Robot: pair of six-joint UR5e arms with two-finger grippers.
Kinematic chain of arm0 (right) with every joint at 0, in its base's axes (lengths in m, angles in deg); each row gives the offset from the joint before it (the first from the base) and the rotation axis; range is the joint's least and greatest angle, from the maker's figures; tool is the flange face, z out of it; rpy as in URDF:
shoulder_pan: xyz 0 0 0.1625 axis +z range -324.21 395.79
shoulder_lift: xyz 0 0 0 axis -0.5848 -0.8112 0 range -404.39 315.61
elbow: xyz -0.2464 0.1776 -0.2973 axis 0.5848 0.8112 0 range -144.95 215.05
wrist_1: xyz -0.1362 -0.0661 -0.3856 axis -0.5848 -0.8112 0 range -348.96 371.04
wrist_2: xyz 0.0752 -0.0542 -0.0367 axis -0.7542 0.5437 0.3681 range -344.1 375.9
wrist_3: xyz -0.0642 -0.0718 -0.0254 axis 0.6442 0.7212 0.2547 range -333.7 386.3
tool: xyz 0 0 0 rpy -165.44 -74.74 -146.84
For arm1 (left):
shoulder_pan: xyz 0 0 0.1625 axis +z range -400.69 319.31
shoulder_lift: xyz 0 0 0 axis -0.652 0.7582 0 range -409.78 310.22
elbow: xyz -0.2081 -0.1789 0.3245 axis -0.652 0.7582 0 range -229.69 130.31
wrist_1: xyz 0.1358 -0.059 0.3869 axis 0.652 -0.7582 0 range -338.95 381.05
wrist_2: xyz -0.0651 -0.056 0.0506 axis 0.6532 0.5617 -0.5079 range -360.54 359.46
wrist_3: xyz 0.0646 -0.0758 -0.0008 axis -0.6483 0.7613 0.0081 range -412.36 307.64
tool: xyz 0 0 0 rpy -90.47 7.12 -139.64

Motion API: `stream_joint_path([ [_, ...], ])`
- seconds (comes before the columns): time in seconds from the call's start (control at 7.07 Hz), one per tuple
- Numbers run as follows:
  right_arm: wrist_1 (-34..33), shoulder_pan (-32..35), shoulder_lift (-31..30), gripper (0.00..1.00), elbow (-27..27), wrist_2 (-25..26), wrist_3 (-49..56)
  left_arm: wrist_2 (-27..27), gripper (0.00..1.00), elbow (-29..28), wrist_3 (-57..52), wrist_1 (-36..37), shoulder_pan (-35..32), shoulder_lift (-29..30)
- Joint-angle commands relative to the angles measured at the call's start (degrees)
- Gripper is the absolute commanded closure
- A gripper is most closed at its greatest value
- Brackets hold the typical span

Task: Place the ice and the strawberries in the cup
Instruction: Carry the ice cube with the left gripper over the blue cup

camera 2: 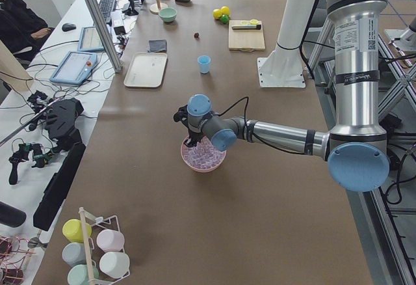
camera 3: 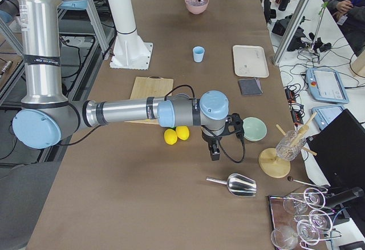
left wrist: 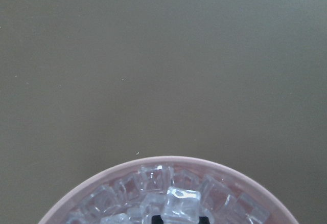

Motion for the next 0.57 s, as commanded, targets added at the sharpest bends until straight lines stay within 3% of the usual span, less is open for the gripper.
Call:
stream_joint_path([
  [0.0,0.0,-0.1,-0.2,0.00,0.0,-0.1,0.0,2.9,1.00,3.3,-2.1,1.3,-2.8,-2.1],
  [0.14,0.0,-0.1,-0.2,0.00,0.0,-0.1,0.0,7.4,1.00,8.4,-1.9,8.3,-4.3,-1.6],
  [0.28,0.0,-0.1,-0.3,0.00,0.0,-0.1,0.0,8.3,1.00,11.6,-0.2,15.8,-6.0,3.5],
  [0.42,0.0,0.0,-0.8,0.00,-0.6,-0.1,0.0,8.2,1.00,11.0,6.9,18.0,-5.6,10.9],
])
